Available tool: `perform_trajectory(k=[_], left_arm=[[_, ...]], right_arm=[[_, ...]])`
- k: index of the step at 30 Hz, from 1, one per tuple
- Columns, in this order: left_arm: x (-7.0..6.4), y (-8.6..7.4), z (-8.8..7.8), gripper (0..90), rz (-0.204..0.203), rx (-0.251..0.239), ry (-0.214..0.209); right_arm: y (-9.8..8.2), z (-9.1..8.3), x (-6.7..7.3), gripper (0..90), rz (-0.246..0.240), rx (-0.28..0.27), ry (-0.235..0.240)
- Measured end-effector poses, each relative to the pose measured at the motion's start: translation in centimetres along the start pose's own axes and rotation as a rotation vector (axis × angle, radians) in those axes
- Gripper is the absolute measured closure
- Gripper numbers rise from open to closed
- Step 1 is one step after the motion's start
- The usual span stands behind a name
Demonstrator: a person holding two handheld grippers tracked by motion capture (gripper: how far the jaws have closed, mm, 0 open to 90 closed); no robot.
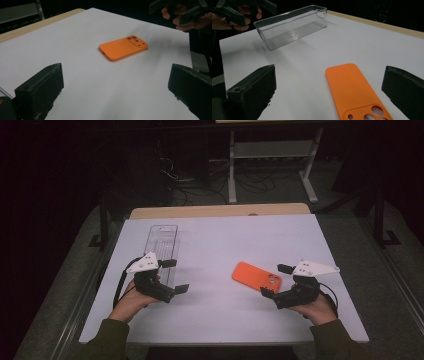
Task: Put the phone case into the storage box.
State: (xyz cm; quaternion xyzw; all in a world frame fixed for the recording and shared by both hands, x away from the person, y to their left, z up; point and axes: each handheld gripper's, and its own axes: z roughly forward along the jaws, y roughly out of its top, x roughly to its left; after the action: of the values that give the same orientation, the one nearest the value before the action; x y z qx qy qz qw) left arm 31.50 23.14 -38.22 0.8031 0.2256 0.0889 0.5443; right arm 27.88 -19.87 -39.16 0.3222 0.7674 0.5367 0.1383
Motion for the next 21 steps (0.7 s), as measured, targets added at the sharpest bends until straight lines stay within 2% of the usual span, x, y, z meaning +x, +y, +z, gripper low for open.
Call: perform_trajectory(k=[14, 15, 16, 21], left_arm=[[-1.0, 0.4, 0.8, 0.0, 0.01, 0.001, -0.027], [-0.9, 0.4, 0.9, 0.0, 0.023, 0.008, -0.03], [-1.1, 0.4, 1.1, 0.0, 0.004, 0.001, -0.031], [-1.8, 0.6, 2.0, 0.0, 0.03, 0.023, -0.061]], right_arm=[[0.1, 0.0, 0.1, 0.0, -0.006, -0.001, 0.005], [0.1, 0.1, 0.1, 0.0, -0.006, 0.0, 0.004], [0.1, 0.1, 0.1, 0.0, -0.01, 0.001, 0.002], [0.1, 0.1, -0.1, 0.0, -0.012, 0.005, -0.002]])
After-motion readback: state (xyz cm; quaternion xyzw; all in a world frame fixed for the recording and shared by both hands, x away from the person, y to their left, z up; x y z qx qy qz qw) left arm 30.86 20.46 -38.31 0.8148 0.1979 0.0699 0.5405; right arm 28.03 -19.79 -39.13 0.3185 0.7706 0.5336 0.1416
